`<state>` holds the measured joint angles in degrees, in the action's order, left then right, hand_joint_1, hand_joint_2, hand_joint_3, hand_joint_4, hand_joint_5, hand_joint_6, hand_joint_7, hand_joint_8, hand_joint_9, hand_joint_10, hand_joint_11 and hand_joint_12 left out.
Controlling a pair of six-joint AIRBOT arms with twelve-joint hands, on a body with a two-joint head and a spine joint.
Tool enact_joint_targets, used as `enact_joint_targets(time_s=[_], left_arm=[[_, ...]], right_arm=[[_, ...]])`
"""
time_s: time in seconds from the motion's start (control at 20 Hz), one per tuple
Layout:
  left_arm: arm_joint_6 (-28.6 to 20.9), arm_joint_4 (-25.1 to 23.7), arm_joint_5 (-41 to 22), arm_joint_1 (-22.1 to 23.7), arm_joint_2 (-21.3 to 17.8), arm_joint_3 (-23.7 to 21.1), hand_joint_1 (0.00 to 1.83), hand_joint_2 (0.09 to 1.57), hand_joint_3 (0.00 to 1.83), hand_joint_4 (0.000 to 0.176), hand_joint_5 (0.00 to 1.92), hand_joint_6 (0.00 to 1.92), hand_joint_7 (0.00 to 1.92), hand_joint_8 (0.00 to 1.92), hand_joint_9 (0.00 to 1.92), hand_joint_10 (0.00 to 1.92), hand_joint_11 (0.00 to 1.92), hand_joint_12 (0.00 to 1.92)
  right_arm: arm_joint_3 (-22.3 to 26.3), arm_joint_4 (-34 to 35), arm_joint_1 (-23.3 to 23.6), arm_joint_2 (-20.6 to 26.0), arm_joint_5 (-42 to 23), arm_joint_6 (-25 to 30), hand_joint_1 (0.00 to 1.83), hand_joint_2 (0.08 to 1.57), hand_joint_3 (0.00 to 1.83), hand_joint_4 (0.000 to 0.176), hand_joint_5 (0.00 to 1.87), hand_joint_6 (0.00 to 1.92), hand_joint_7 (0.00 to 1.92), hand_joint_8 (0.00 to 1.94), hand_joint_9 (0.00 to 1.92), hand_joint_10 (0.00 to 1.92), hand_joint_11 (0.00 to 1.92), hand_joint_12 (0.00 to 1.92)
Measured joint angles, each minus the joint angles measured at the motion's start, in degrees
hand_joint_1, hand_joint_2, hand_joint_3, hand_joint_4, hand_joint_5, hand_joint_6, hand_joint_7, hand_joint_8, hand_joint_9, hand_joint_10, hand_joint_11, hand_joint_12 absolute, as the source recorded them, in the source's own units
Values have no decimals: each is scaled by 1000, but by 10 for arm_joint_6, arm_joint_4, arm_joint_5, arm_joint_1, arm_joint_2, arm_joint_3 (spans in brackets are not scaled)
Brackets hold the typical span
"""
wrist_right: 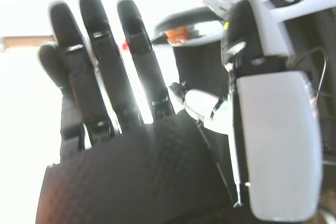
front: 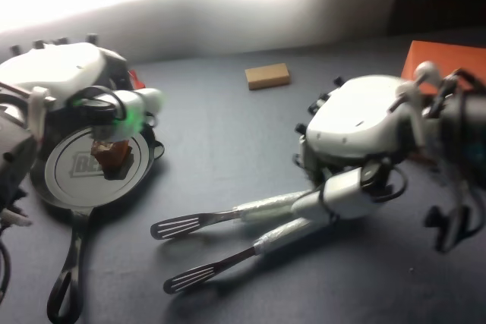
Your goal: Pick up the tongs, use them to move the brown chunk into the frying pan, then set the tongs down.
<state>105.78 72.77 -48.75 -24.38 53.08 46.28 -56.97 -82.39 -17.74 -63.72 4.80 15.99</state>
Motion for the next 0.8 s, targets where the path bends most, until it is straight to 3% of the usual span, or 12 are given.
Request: enact_joint_targets(time_s=[0.1, 0.25, 0.4, 0.45, 0.55, 0.8], left_arm=[[9, 5, 16, 12, 3, -14, 283, 1409, 4, 0, 770, 1912, 913, 1919, 922, 1921, 902, 1921], [23, -3, 30, 23, 4, -16, 329, 1413, 4, 0, 919, 1886, 1137, 1921, 1212, 1921, 1260, 1921], [24, 0, 38, 23, 9, -6, 269, 1455, 19, 0, 1004, 1920, 1112, 1921, 1185, 1921, 1262, 1921], [24, -3, 42, 23, 9, -2, 250, 1467, 22, 0, 1041, 1921, 1123, 1921, 1190, 1921, 1249, 1921], [20, -4, 46, 24, 9, 3, 376, 1491, 21, 0, 996, 1921, 1094, 1921, 1174, 1921, 1213, 1921], [20, -5, 51, 35, 10, 5, 625, 1448, 0, 0, 997, 1921, 1099, 1921, 1163, 1921, 1215, 1921]], right_arm=[[20, -4, 11, 37, -43, -22, 183, 1345, 6, 0, 897, 1659, 1076, 1751, 1008, 1917, 915, 1921], [44, -4, 23, 72, -60, -23, 312, 1393, 10, 0, 977, 1910, 1109, 1824, 1096, 1921, 1093, 1921], [58, 3, 30, 115, -56, -22, 451, 1420, 11, 0, 990, 1921, 1126, 1888, 1155, 1921, 1165, 1921], [64, 3, 28, 127, -53, -23, 572, 1425, 9, 0, 993, 1921, 1134, 1905, 1175, 1921, 1191, 1921], [74, 12, 28, 146, -49, -23, 647, 1444, 13, 0, 997, 1921, 1150, 1892, 1192, 1921, 1205, 1921], [98, 35, 21, 184, -26, -23, 621, 1457, 12, 0, 1003, 1921, 1182, 1917, 1214, 1921, 1211, 1921]])
